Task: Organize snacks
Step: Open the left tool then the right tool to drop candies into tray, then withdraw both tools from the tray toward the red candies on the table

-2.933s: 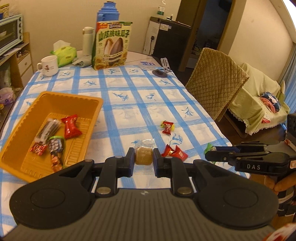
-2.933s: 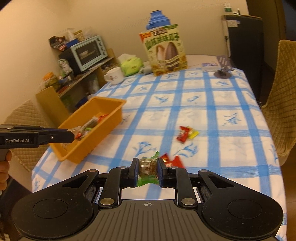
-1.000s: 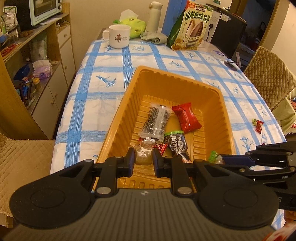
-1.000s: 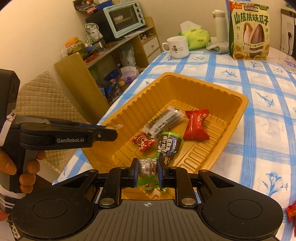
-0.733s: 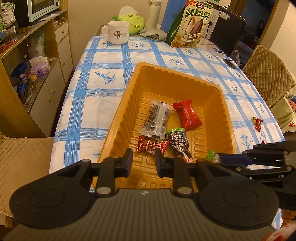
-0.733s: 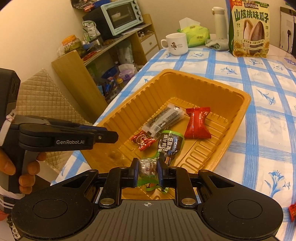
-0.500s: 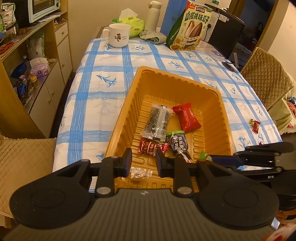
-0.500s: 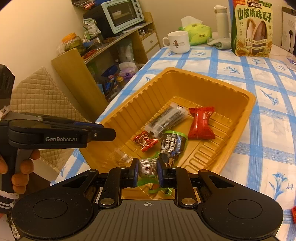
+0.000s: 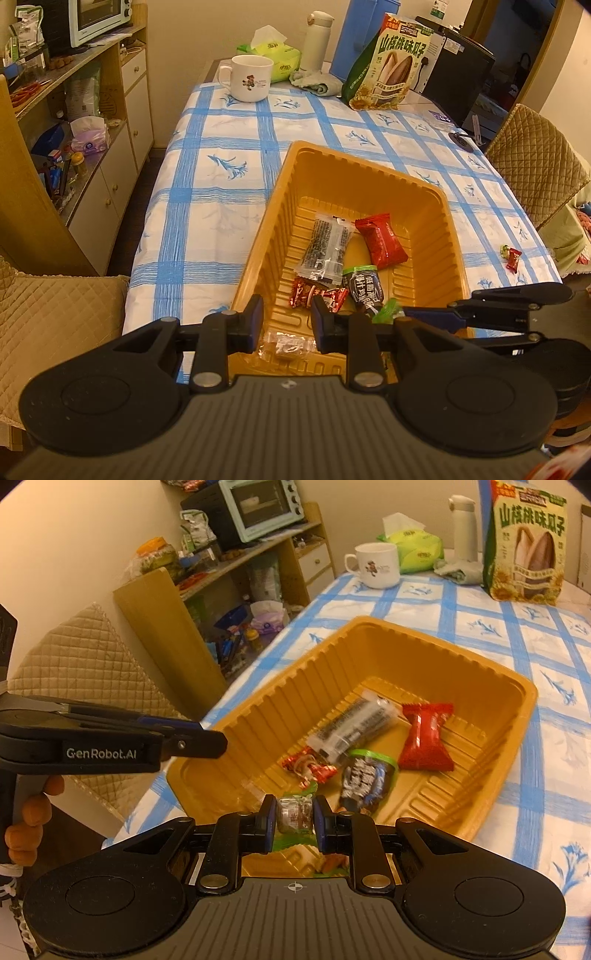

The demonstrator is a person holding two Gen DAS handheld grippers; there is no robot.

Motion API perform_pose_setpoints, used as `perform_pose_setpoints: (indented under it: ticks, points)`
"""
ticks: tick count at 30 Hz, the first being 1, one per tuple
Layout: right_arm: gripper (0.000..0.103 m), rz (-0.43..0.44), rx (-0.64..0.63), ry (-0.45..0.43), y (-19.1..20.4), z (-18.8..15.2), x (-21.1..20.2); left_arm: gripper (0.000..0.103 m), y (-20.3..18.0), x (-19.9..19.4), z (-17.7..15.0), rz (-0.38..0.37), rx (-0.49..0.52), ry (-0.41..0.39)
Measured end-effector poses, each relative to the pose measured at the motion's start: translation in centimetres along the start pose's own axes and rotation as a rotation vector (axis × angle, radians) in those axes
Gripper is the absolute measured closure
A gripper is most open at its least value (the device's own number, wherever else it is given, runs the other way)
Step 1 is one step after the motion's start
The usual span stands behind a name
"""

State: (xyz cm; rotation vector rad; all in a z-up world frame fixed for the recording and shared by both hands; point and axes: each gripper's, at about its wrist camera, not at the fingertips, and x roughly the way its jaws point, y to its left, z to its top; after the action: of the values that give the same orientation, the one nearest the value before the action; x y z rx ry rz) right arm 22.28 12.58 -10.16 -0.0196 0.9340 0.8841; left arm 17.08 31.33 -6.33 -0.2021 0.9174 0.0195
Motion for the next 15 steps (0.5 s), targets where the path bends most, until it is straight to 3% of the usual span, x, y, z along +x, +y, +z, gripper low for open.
perform_pose_setpoints:
  ticks: [2, 5, 10, 15]
  points:
    - [0.077, -0.001, -0.001, 0.001, 0.2, 0.1, 0.2, 0.072, 0.1, -0.2, 0.0, 0.003, -0.002, -0.003]
    - [0.048, -0.017, 0.009, -0.022, 0.1, -0.1, -0.1, 0.071, 0.0, -0.4, -0.1, 0.005, -0.003, -0.006]
    - [0.046, -0.022, 0.021, -0.029, -0.2, -0.2, -1.0, 0.069, 0.0, -0.8, -0.5, 0.010, -0.005, -0.001]
    - [0.043, -0.034, 0.039, -0.027, -0.6, -0.6, -2.3, 0.059, -0.4, -1.7, -1.1, 0.016, -0.006, -0.002]
